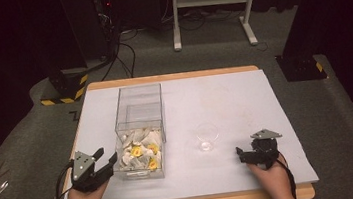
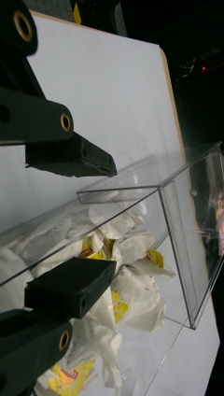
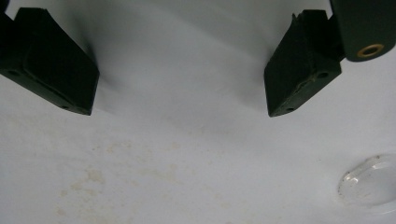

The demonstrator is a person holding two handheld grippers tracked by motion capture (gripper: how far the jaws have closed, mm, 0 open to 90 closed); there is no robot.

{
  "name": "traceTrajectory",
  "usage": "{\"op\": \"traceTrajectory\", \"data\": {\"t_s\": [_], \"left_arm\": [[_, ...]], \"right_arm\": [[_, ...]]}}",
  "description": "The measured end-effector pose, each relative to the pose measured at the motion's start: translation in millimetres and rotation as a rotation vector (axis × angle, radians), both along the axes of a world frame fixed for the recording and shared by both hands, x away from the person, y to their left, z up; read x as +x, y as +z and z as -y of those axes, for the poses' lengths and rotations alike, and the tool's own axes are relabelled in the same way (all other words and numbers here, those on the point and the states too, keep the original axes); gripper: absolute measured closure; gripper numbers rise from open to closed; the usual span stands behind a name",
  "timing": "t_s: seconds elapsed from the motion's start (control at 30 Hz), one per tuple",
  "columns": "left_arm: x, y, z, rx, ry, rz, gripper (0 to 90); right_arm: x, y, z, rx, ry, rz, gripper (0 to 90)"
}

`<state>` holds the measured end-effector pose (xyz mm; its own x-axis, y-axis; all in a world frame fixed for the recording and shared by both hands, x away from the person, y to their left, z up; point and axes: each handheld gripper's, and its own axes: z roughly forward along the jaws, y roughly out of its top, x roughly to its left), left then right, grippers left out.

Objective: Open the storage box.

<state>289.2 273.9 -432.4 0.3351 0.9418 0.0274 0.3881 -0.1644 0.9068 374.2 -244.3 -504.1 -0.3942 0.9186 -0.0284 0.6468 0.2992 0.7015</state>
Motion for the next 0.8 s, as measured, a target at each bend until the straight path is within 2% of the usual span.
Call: {"op": "traceTrajectory", "data": {"t_s": [0.27,0.53,0.8], "left_arm": [[4.0,-8.1,-17.3,0.003,0.054,0.001,47.3],[15.0,-31.3,-30.0,0.033,0.094,-0.072,46.2],[24.1,-51.3,-33.9,0.055,0.099,-0.136,44.9]], "right_arm": [[0.0,0.0,0.0,0.0,0.0,0.0,10.2],[0.0,0.0,0.0,0.001,-0.001,-0.001,10.2],[0.5,0.0,0.4,0.003,0.0,-0.003,10.0]]}}
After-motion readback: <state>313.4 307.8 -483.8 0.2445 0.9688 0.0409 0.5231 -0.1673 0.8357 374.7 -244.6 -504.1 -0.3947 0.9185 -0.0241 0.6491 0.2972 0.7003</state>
